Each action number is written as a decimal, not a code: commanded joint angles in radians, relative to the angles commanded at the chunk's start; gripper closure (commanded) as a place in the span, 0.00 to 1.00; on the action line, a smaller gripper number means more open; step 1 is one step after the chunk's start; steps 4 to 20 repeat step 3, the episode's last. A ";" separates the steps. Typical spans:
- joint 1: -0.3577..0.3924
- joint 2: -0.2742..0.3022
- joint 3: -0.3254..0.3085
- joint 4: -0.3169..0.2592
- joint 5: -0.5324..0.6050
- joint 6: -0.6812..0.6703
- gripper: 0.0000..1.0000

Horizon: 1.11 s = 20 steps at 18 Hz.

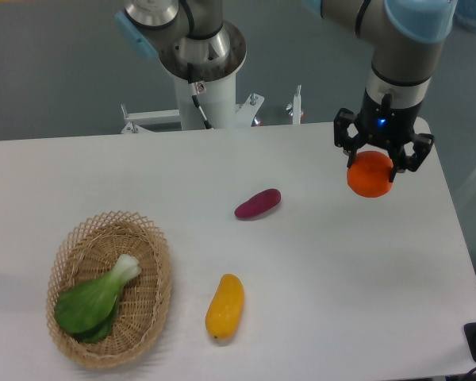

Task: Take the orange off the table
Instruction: 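Lift the grasped orange up and away from the table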

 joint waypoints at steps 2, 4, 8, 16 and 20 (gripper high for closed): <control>0.000 0.000 0.000 0.000 0.000 0.000 0.35; 0.000 0.000 0.000 0.000 -0.005 0.000 0.35; 0.000 0.000 0.000 0.000 -0.005 0.000 0.35; 0.000 0.000 0.000 0.000 -0.005 0.000 0.35; 0.000 0.000 0.000 0.000 -0.005 0.000 0.35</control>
